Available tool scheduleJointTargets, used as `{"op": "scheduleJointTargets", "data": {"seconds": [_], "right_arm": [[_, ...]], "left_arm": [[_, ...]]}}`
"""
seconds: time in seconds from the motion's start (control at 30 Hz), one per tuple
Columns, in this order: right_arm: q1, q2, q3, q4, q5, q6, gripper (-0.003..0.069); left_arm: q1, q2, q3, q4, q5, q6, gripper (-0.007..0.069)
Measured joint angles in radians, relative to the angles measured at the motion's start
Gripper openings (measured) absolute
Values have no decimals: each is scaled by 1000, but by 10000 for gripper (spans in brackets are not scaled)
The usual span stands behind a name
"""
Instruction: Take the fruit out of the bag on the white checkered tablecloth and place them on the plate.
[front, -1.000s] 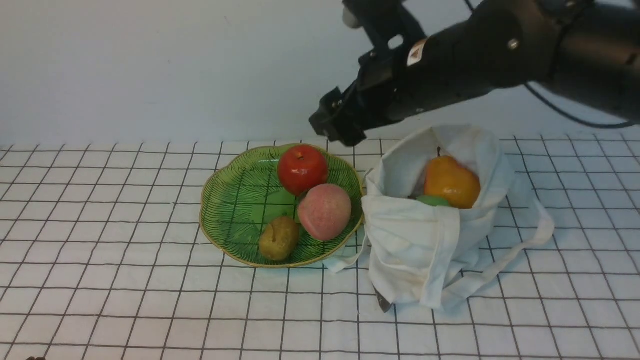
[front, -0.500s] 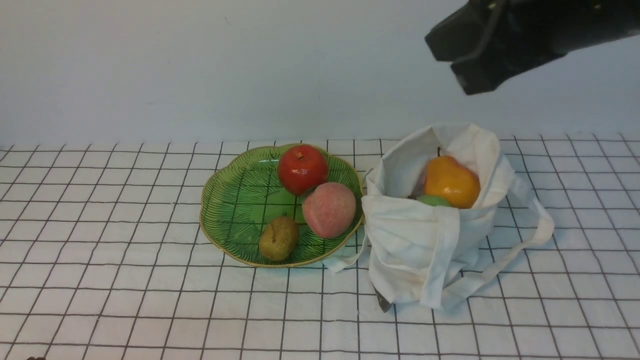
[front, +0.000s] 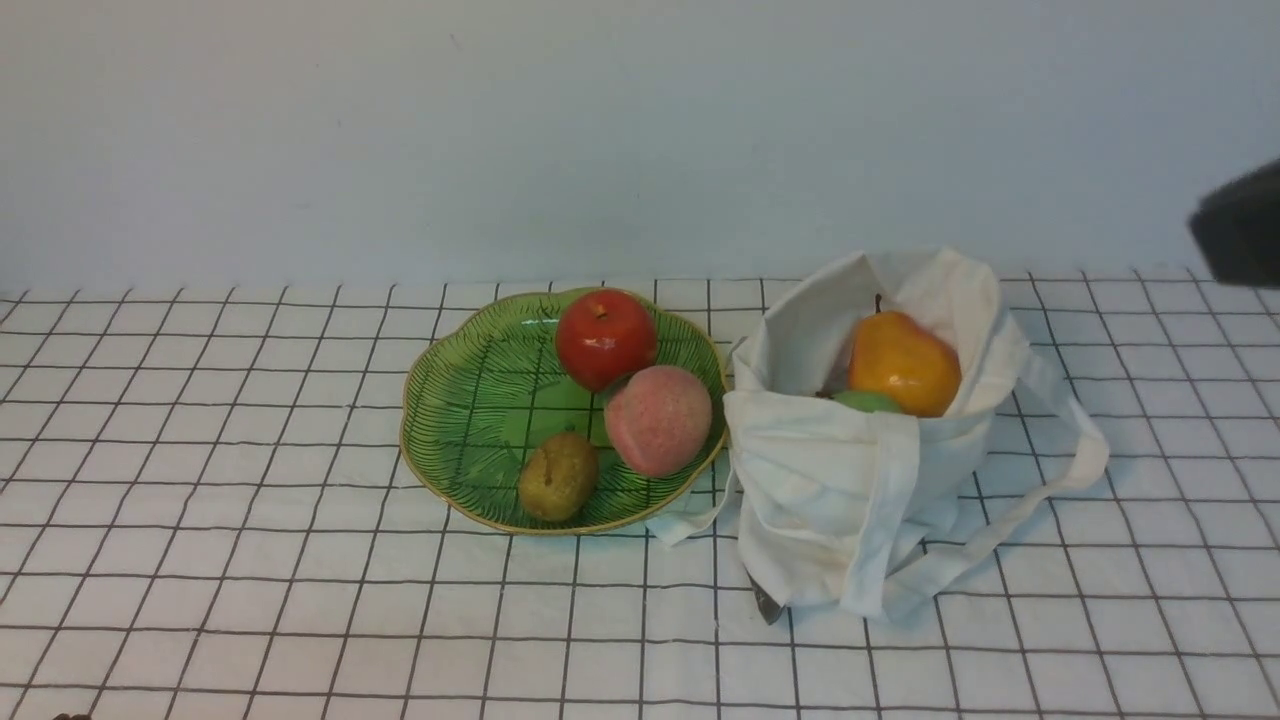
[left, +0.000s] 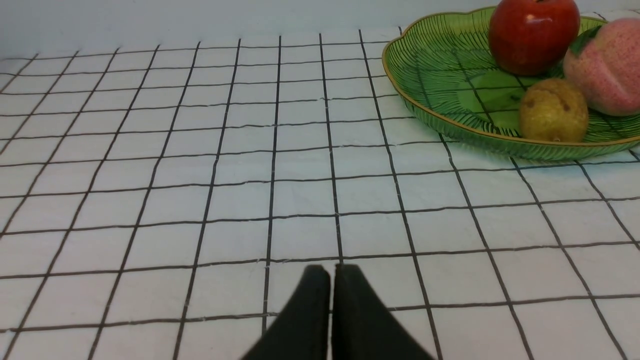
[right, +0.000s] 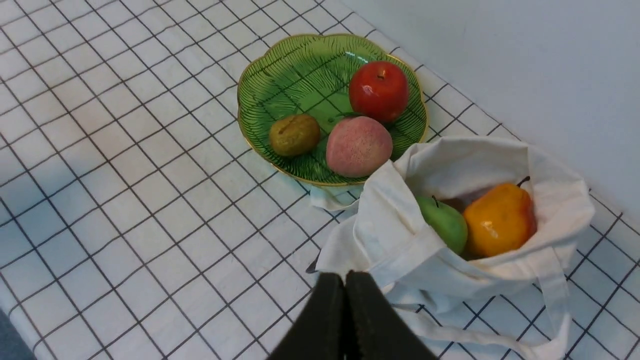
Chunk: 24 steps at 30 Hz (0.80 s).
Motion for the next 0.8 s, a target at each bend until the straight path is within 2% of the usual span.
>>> {"op": "scheduleJointTargets", "data": {"seconds": [0.13,0.23,0.37,0.57,0.7,0.8], "right_arm": [[0,-153,106,-5,-20,16,-14],[0,-292,228,-3,-105,24,-14],[0,-441,468,44,-336,27,-14],[0,-505,785,160,-765,30,-14],[0,-505,905,199,-948,33,-14],[0,-505,948,203,-966,33,-14]], "left_arm": [[0,0,0,0,0,0,-8],[0,0,0,0,0,0,-8],[0,0,0,0,0,0,-8],[0,0,0,0,0,0,-8],[0,0,0,0,0,0,-8],[0,0,0,0,0,0,-8]]}}
